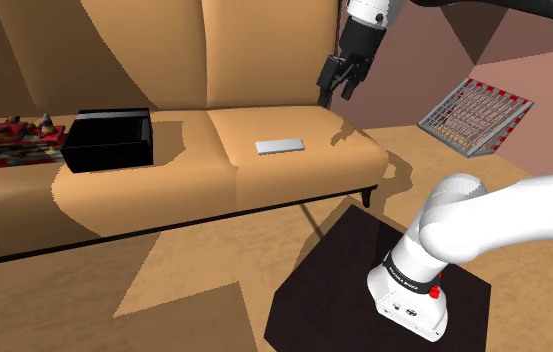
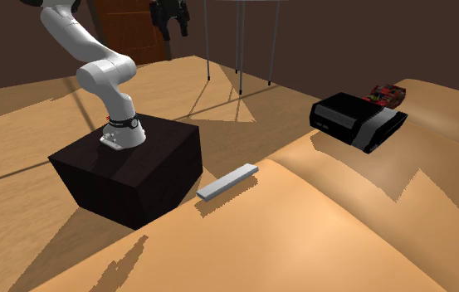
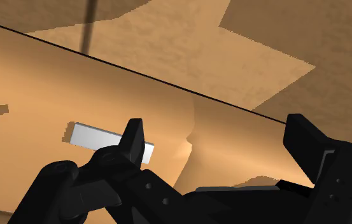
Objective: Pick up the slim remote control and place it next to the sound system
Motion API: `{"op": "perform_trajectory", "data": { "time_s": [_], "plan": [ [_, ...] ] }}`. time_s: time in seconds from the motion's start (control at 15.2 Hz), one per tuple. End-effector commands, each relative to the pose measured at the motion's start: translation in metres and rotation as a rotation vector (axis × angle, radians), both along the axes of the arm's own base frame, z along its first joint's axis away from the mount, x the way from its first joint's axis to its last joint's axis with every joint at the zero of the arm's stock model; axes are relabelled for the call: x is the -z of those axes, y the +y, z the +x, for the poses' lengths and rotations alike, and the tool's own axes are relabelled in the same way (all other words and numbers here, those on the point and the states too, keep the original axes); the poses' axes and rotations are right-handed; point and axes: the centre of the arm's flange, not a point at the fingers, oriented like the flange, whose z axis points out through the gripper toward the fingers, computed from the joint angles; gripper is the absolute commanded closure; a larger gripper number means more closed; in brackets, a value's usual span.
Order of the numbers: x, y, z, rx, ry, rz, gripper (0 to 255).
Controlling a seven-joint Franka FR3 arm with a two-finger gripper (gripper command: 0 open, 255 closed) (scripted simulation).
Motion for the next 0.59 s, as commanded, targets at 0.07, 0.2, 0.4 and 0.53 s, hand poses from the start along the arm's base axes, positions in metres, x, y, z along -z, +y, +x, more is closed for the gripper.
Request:
{"op": "perform_trajectory", "data": {
  "time_s": [0.07,0.2,0.4,0.53],
  "plan": [
    [0.010,-0.006,0.004,-0.026,-0.002,-0.011,0],
    [0.031,-0.019,0.012,-0.078,-0.006,-0.032,0],
    [0.060,-0.038,0.025,-0.157,-0.012,-0.063,0],
    [0.080,-0.050,0.035,-0.209,-0.015,-0.084,0]
  ]
}}
